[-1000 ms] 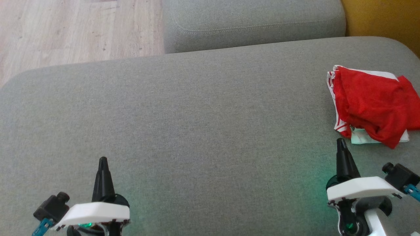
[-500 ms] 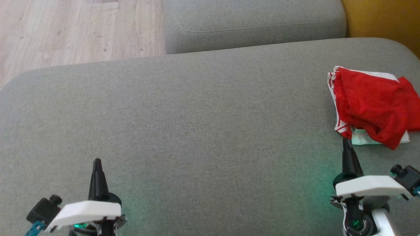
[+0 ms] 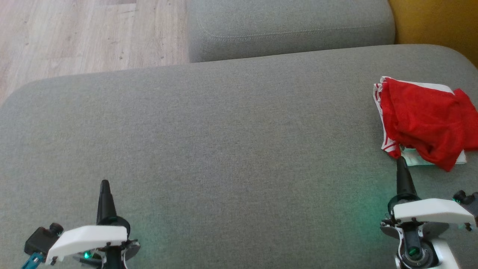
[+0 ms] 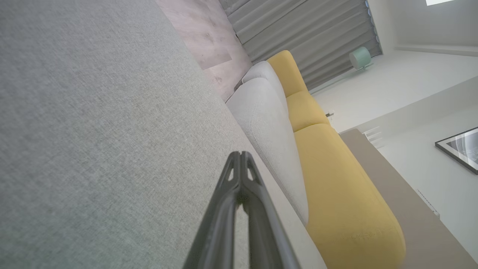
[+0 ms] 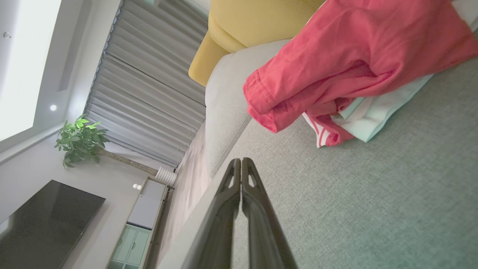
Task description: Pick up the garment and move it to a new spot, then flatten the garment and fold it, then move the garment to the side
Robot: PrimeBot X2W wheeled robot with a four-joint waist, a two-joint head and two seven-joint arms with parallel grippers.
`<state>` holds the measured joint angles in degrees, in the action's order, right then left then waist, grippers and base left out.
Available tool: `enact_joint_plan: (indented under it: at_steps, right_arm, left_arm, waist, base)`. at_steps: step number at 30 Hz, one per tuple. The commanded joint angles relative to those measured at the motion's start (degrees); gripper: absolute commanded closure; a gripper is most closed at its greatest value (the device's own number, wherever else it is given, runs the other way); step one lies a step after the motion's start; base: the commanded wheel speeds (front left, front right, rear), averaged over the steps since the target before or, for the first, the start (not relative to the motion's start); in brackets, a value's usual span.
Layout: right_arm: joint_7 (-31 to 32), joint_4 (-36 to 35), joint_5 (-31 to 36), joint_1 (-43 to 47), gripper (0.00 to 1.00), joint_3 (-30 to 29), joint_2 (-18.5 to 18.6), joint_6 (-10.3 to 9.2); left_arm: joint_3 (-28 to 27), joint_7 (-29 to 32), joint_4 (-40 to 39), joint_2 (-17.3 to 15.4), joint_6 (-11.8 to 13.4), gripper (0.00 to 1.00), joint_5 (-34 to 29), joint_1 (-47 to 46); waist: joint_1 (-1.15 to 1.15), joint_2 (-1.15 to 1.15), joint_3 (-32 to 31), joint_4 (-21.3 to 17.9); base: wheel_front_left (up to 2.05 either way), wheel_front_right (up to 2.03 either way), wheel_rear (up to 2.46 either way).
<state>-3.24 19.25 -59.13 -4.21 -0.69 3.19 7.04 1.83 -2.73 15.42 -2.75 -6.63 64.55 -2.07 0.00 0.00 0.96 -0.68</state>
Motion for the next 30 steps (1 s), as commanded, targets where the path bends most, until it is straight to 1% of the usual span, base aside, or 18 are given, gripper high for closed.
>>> enact_joint_plan:
  at_steps: [1, 30]
  right_arm:
    - [0.56, -2.20, -1.88, -2.23, 1.00, 0.23, 0.73, 0.28]
    - [5.41, -4.04, -20.97, -2.01, 1.00, -2.64, 0.64, 0.38]
  left_arm:
    - [-1.74, 0.45, -1.69, -0.62, -0.47, 1.00, 1.50, -2.73]
    - [-5.25, 5.33, -1.51, -0.63, -0.70, 1.00, 17.33, -3.52]
  waist:
    - [0.00, 0.00, -0.02, 0.02]
    - [0.00, 0.00, -0.47, 0.41]
  base:
    - [0.00, 0.00, 0.00]
    - [0.00, 0.00, 0.00]
